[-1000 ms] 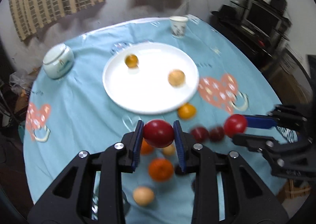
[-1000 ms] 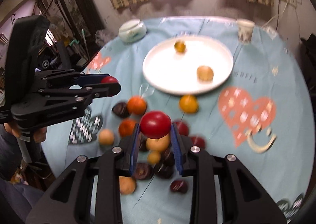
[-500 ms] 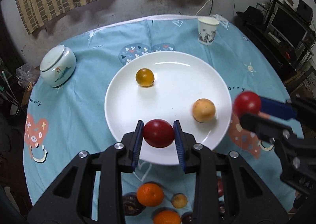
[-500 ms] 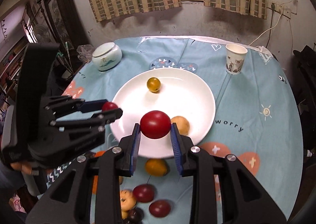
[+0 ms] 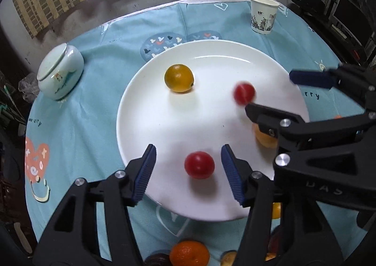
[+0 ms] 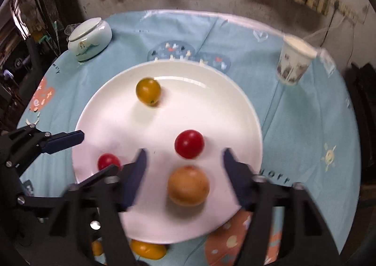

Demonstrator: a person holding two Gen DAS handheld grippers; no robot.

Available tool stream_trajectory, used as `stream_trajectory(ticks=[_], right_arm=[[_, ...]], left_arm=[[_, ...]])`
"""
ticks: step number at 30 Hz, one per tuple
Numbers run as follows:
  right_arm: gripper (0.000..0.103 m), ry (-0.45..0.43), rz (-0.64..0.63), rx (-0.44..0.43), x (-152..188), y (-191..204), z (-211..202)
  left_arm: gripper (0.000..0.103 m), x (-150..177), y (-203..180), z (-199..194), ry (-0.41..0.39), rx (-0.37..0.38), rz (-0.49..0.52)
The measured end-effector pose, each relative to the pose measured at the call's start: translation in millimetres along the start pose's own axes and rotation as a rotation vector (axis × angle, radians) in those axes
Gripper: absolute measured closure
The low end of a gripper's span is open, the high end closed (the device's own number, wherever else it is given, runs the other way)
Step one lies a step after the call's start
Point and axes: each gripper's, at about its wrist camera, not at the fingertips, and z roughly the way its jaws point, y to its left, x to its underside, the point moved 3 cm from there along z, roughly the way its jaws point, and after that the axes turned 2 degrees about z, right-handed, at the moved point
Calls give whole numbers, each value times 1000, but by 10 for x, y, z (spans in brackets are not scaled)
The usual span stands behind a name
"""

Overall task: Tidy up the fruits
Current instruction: 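Carry both red fruits onto the white plate and open both grippers, then move both open grippers back toward the fruit pile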

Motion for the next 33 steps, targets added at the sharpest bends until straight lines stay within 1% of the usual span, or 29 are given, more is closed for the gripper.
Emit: stream_trajectory(ticks=[3,6,8,12,15,16,17,19,22,25,29,33], right_arm=[[27,-20,-4,-8,-50,-1,-106],[27,-61,6,-17,-36,-19,-370],[27,-83,11,-25,23,-29,-552],[26,-125,4,-42,272,18,-977],[25,-148,-8,-59,556,133,-1277],[24,-149,-8,-66,697,193,-1374],[23,-146,-8,-71,800,236,-1437],[23,-135,-13,-79,1051,341,-1557],[22,-116,-23,-89,1471,522,-1683],[22,-68,-27,-108,1879,691,-1689],[22,16,-16,-112,2386,879,-1521],[22,79,24,-154,2658,1023,-1374]], left_arm=[[44,-2,17,-69,-13,-6,0],[44,27,10,-220,-38,-6,14],[41,56,-5,-336,-52,-5,23],[35,169,-43,-661,-109,-6,51],[31,300,-79,-884,-138,-5,73],[28,358,-94,-970,-151,-3,79],[25,434,-93,-1066,-169,0,85],[22,566,-66,-1193,-190,-9,89],[22,840,65,-1352,-206,15,61],[22,1165,262,-1458,-193,34,-8],[22,1603,464,-1518,-170,43,-68],[22,2067,613,-1459,-101,37,-103]])
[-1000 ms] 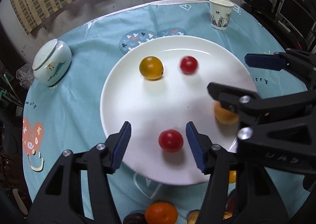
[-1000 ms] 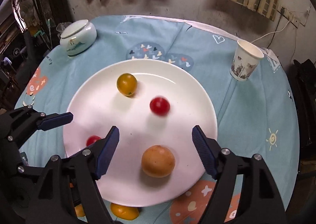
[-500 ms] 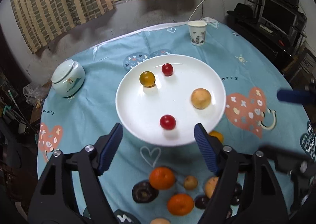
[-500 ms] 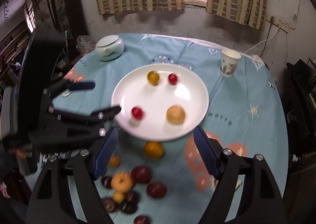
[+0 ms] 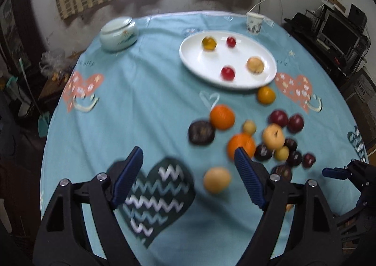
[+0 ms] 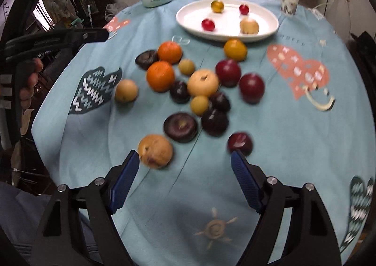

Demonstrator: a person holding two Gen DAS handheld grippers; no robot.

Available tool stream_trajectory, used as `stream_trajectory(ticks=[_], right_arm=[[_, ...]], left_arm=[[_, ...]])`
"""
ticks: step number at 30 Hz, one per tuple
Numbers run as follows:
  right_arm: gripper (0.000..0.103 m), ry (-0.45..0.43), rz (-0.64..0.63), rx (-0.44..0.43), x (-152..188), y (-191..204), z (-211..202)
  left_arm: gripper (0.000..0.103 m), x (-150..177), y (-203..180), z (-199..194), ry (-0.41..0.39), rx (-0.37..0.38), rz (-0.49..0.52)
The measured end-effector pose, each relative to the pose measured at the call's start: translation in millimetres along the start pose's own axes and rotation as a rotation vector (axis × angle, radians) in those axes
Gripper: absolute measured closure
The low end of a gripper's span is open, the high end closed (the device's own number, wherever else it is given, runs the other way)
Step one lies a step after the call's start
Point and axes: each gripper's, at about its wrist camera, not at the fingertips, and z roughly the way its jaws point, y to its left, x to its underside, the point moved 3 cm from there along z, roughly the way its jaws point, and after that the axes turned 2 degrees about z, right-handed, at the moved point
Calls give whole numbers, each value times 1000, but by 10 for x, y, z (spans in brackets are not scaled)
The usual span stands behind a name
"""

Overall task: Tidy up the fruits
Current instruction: 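Move both open grippers back toward the fruit pile, then grasp the striped pepino with right gripper while left gripper grasps a tan pear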

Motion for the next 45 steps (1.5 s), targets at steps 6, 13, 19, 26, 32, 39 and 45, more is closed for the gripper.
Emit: stream_trajectory(ticks=[6,13,19,26,32,39,45], right_arm=[[22,62,-17,-26,81,229,265],[22,91,49,-10,19,224,462],[42,84,76,-33,-1,220,525],[62,80,105,-100,-26,180,456],[62,46,154,-127,-45,66,272],[62,40,188,-105,-20,-67,213],[62,48,187,-102,21,-85,229]], left_arm=[[22,401,130,87,88,-10,-35],[21,425,158,43,86,0,-44],[21,424,110,80,95,19,-28],[21,392,-10,153,106,39,1],[21,363,-231,273,110,76,77],[21,274,-428,642,133,80,132],[28,260,-447,871,171,68,145]])
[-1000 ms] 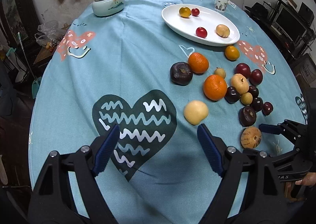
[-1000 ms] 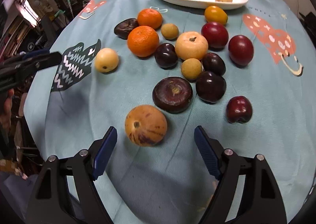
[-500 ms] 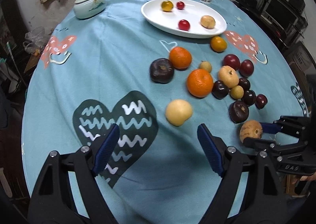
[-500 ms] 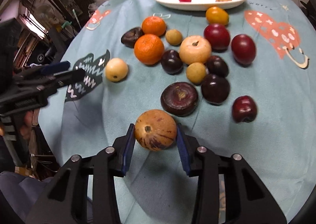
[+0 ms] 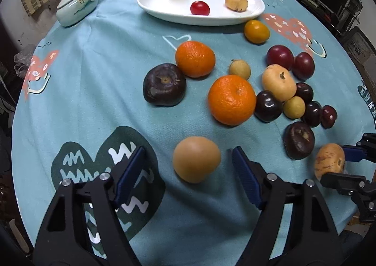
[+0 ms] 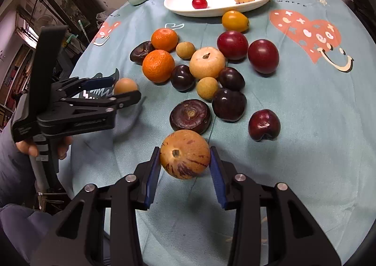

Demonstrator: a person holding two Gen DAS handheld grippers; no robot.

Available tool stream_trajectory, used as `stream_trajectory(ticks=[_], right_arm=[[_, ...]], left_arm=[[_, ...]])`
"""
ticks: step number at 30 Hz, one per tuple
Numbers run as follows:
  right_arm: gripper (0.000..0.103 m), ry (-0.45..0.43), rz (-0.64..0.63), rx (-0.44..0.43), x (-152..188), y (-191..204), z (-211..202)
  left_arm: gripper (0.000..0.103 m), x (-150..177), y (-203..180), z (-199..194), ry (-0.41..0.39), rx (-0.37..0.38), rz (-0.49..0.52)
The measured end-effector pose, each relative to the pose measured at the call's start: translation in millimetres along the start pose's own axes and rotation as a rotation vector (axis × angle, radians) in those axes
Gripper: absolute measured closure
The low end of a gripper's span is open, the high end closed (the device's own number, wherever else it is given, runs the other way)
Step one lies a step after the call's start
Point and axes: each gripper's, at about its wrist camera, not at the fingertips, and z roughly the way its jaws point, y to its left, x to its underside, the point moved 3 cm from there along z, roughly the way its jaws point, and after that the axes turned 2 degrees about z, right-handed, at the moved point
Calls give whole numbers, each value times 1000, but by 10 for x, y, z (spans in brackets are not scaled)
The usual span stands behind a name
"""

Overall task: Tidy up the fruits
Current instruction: 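Grasp the striped pepino with right gripper while left gripper grasps a tan pear, then lower the pepino onto the plate with right gripper while left gripper places the pear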

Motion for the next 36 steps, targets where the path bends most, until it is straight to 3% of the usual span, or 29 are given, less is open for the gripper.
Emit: stream_trajectory(ticks=[3,5,7,23,30,36], right_arm=[[62,2,0,0,-13,5,11],[62,3,-7,0,-23,18,15],[62,5,-11,-3,-29,32,16],[62,16,-41,-13,24,119,34],[62,-7,-55,-19,-37,147,-48],[62,10,-49,-27,-30,119,-21]], left_arm=[[37,-10,-8,49,11,5,8],[55,-15,7,65,15,30,-2],[64,-32,7,48,6,38,1],[64,-55,-267,-389,-48,37,26],[64,-331,-422,-687,-126,50,71],[64,-517,-501,-771,-142,60,87]])
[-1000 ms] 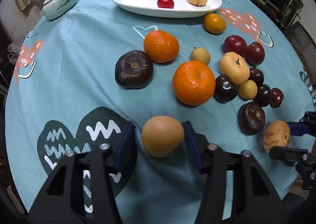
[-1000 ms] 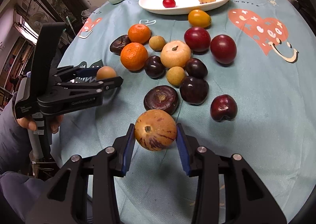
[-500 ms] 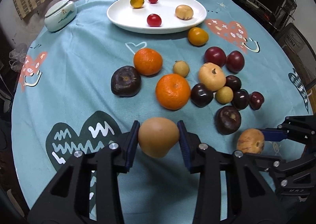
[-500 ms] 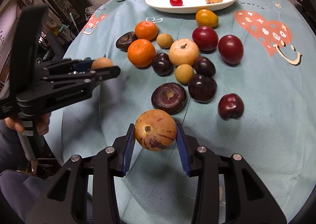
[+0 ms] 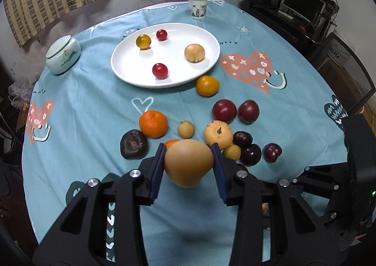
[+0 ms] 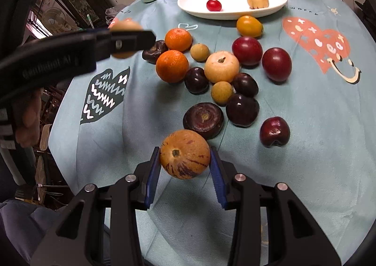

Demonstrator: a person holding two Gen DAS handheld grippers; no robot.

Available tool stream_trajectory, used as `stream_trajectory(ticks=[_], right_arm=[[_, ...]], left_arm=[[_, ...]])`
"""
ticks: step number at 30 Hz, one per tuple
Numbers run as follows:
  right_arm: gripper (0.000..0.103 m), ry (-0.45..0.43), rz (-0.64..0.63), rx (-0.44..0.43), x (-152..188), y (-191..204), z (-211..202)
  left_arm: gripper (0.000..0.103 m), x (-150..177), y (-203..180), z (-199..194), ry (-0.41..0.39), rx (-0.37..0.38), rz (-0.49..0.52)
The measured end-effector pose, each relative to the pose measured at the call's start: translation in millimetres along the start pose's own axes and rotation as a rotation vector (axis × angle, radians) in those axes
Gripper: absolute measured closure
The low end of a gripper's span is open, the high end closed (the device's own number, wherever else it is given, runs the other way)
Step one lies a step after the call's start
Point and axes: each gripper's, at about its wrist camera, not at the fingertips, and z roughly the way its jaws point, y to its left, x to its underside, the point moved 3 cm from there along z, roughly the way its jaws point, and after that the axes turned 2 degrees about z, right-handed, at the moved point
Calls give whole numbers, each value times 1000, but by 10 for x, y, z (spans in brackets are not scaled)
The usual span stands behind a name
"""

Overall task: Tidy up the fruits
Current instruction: 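Lower the pepino onto the plate with right gripper while left gripper places the pear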

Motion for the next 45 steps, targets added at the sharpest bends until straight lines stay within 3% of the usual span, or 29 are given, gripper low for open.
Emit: stream_trajectory(ticks=[13,17,23,27,33,34,35,37,42,45], right_arm=[[62,-20,10,-44,-310,-81,-90],[62,-80,-25,-22,-689,-131,-252],[62,-204,-55,53,-1559,-288,-359],[62,-195,-35,94,-2001,-441,-57],[61,-84,-50,143,-2353,-551,515],[59,-79,-61,160,-2367,-551,561],[38,-88,-68,176,-2391,-559,586],[8,-115,-61,181,-2412,-575,564],[8,-155,-109,182,-2370,-510,379],[8,-202,-119,166,-2282,-438,153]], left_arm=[[64,-325,166,127,0,19,-18],[64,-638,389,157,-23,22,-63],[64,-1324,685,400,-64,-17,-112],[64,-1595,868,851,5,-55,-166],[63,-1610,992,1369,86,-61,-209],[61,-1608,1016,1422,93,-53,-220],[52,-1609,1037,1442,93,-47,-230],[44,-1621,1060,1405,68,-44,-231],[44,-1615,1108,1186,23,-59,-233],[38,-1552,1106,938,-15,-66,-238]])
